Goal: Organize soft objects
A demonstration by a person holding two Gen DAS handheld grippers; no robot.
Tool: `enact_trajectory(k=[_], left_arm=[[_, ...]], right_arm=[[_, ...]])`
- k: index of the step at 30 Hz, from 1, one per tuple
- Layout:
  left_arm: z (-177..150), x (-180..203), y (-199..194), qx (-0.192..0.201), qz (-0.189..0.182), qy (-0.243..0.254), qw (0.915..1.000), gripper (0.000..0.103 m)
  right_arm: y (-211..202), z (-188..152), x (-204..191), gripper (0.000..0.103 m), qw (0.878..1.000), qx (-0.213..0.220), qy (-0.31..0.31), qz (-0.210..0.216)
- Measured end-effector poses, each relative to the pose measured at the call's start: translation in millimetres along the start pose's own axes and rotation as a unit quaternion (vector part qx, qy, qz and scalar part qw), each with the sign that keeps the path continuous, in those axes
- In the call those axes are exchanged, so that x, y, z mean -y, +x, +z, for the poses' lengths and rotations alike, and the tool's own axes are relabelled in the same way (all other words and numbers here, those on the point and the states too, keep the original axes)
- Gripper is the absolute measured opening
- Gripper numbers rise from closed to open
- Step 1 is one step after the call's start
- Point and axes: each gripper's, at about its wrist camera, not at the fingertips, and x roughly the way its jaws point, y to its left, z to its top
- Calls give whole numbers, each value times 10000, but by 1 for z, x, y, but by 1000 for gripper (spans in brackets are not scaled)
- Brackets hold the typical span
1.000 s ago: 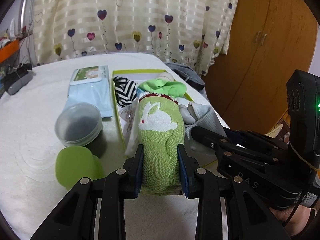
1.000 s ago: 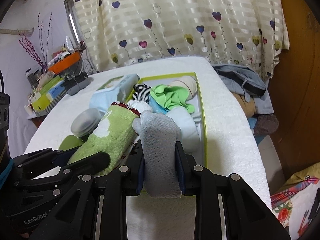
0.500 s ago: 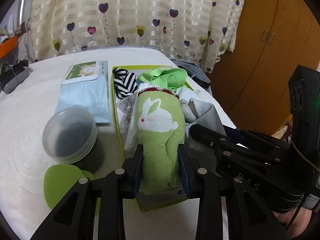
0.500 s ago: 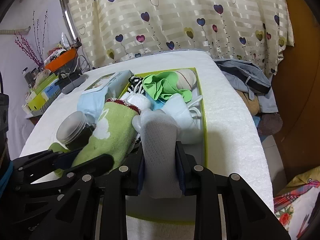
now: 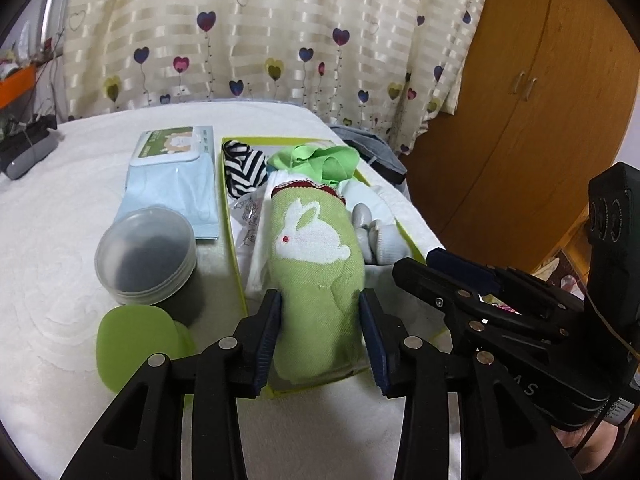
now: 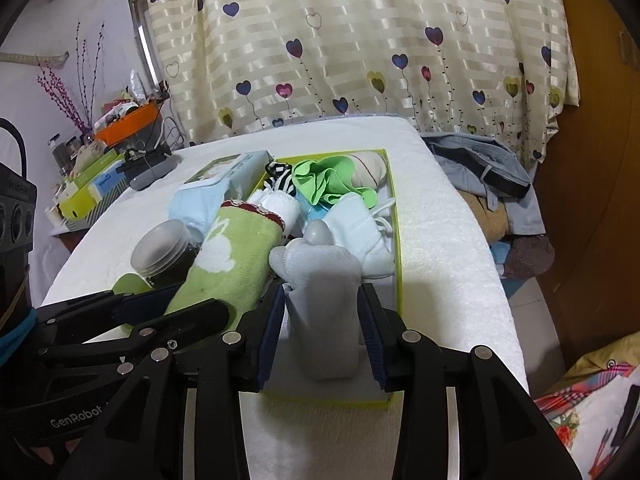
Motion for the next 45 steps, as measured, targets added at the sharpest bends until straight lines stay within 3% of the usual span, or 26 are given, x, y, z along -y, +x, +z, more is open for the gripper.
enact_trajectory(k=[10, 23, 25, 27, 45], left_arm=[[-3, 4, -10, 98, -50, 113, 9999, 39], [-13, 8, -39, 319, 149, 269, 9990, 39], [-16, 7, -45, 358, 195, 272, 9988, 39], [-19, 6, -49, 380, 221, 274, 9987, 39], [-44, -9, -84, 491, 489, 234, 9973, 40]], right_arm=[[-15, -3, -1, 39, 9999, 92, 43, -103], [-37, -11, -14, 40, 9997, 183, -98, -133], [-43, -13, -18, 41, 9996, 210, -119, -154], [-48, -14, -21, 55, 9995, 246, -133, -170], [-69, -35, -57, 55, 9988, 208, -344, -278]])
